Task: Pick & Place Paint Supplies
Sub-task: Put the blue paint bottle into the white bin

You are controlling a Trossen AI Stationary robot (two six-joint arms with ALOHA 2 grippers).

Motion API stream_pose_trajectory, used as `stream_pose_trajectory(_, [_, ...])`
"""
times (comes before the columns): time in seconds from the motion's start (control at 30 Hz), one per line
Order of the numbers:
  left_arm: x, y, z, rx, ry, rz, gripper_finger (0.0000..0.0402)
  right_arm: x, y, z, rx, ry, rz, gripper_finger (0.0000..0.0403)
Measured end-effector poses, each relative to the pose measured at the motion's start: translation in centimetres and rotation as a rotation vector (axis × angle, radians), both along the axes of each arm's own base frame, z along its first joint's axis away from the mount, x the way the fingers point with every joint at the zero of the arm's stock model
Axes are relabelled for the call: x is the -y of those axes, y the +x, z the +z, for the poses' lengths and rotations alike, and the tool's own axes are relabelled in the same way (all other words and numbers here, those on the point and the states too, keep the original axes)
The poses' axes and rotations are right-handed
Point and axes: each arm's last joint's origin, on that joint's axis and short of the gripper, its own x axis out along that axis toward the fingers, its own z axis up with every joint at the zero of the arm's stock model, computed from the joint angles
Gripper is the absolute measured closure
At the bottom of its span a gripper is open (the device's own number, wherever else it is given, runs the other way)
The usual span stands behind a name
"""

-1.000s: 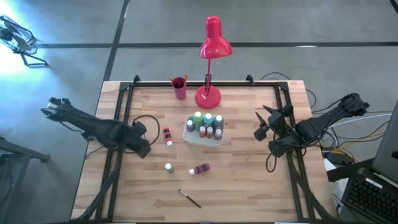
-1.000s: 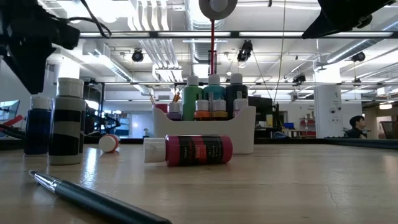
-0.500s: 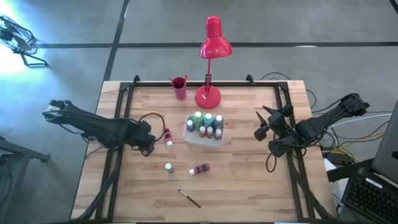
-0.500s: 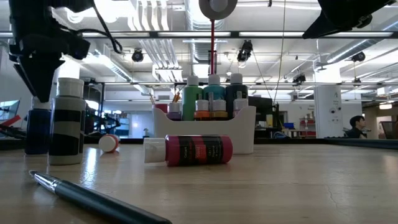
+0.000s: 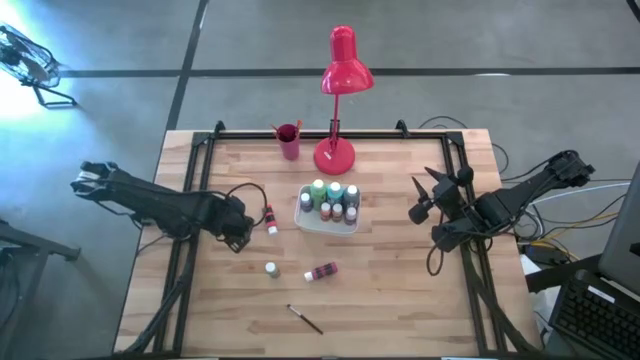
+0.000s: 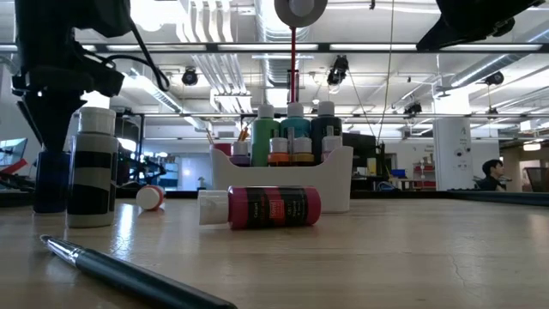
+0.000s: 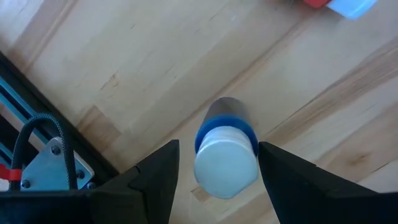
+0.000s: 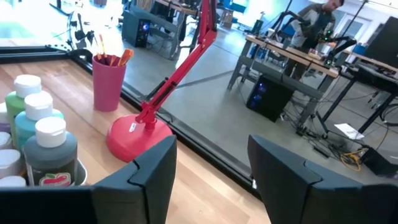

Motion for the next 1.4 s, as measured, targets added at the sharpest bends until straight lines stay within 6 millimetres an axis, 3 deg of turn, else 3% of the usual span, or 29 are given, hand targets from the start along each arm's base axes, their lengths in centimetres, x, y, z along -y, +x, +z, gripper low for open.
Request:
stream_pose_trajectory(0.2, [-0.2, 0.1, 0.0, 0.000, 0.000, -0.002, 0.0194, 0.0, 0.0, 0.0, 0.004, -0.001, -0.002, 0.0221])
stream_pose_trajectory(0.43, [-0.2, 0.1, 0.1, 0.002, 0.006, -0.044, 0.0282, 0.0, 0.0, 0.0, 0.003, -0.002, -0.002, 0.0244])
stream_pose_trajectory(0.6, [-0.3, 0.4, 0.8, 0.003, 0.002, -0.094, 0.0285, 0.0, 0.0, 0.0, 0.006, -0.009, -0.006, 0.0260])
stream_pose_trajectory(0.77, [-0.5, 1.7, 3.9, 0.107, 0.000, -0.179, 0.0285, 0.0, 0.0, 0.1, 0.016, -0.021, -0.012, 0.0275])
stream_pose_trajectory(1.0, [-0.7, 3.2, 11.3, 0.361, 0.093, -0.272, 0.0285, 0.0, 0.0, 0.1, 0.016, -0.021, -0.012, 0.0292])
stream_pose_trajectory(1.2, [-0.9, 6.4, 14.9, 0.521, 0.188, -0.433, 0.0285, 0.0, 0.0, 0.1, 0.016, -0.022, -0.014, 0.0302])
stream_pose_trajectory(1.4, [-2.3, 11.9, 13.8, 0.391, 0.205, -0.575, 0.0285, 0.0, 0.0, 0.1, 0.018, -0.021, -0.013, 0.0310])
